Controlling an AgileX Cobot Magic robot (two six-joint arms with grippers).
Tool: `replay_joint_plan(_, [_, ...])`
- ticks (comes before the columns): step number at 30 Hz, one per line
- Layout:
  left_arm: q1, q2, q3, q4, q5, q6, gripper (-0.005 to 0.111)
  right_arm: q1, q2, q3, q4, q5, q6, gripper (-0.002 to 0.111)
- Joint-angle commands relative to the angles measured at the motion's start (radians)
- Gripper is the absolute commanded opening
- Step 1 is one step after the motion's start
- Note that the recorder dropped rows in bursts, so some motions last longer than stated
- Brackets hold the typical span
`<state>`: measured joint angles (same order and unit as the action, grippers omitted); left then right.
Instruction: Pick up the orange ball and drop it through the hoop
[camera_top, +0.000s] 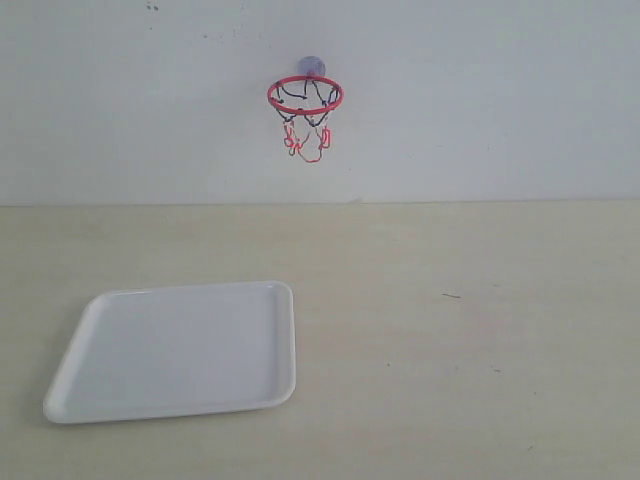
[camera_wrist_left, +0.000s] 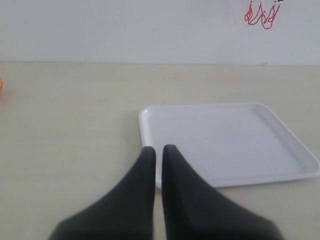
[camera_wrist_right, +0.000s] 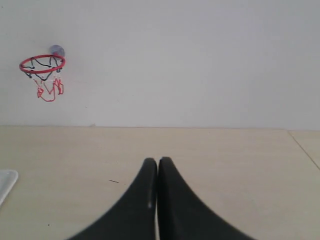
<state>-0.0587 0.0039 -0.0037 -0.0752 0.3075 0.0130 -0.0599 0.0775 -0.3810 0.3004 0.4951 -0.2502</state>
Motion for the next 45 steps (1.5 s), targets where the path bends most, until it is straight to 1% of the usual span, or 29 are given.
replay_joint_plan(1, [0.002, -0.004, 0.004, -0.011, -0.002, 0.003, 0.004, -0.001, -0.005, 0.015, -0.127, -0.019, 0.106, 0.0])
replay_joint_plan(5, [0.002, -0.004, 0.004, -0.011, -0.002, 0.003, 0.004, -0.001, -0.005, 0.089, -0.167, -0.098, 0.225, 0.0])
replay_joint_plan(10, [0.002, -0.004, 0.004, -0.011, -0.002, 0.003, 0.004, -0.001, -0.005, 0.187, -0.174, -0.157, 0.225, 0.0])
replay_joint_plan(13, [0.002, -0.004, 0.004, -0.011, -0.002, 0.003, 0.004, -0.001, -0.005, 0.276, -0.178, -0.233, 0.226, 0.0])
replay_joint_plan(17, [0.002, -0.004, 0.004, -0.011, -0.002, 0.003, 0.004, -0.001, -0.026, 0.381, -0.178, -0.268, 0.274, 0.0])
replay_joint_plan(20, [0.002, -0.004, 0.004, -0.011, -0.002, 0.003, 0.004, -0.001, -0.044, 0.381, -0.192, -0.16, 0.265, 0.0])
replay_joint_plan(29, [0.002, -0.004, 0.004, -0.011, -0.002, 0.003, 0.004, 0.004, -0.054, 0.381, -0.192, -0.16, 0.237, 0.0])
replay_joint_plan(32, [0.002, -0.004, 0.004, -0.011, -0.002, 0.003, 0.004, 0.057, -0.077, 0.381, -0.196, -0.16, 0.198, 0.0])
replay_joint_plan(34, [0.002, -0.004, 0.004, -0.011, -0.002, 0.003, 0.004, 0.112, -0.077, 0.381, -0.196, -0.162, 0.196, 0.0])
replay_joint_plan(36, [0.002, -0.004, 0.004, -0.011, -0.002, 0.003, 0.004, 0.146, -0.077, 0.381, -0.196, -0.16, 0.196, 0.0])
replay_joint_plan(43, [0.002, -0.004, 0.004, -0.011, -0.002, 0.003, 0.004, 0.153, -0.077, 0.381, -0.192, -0.159, 0.2, 0.0])
replay_joint_plan(45, [0.002, -0.004, 0.004, -0.011, -0.002, 0.003, 0.004, 0.172, -0.077, 0.381, -0.183, -0.159, 0.2, 0.0])
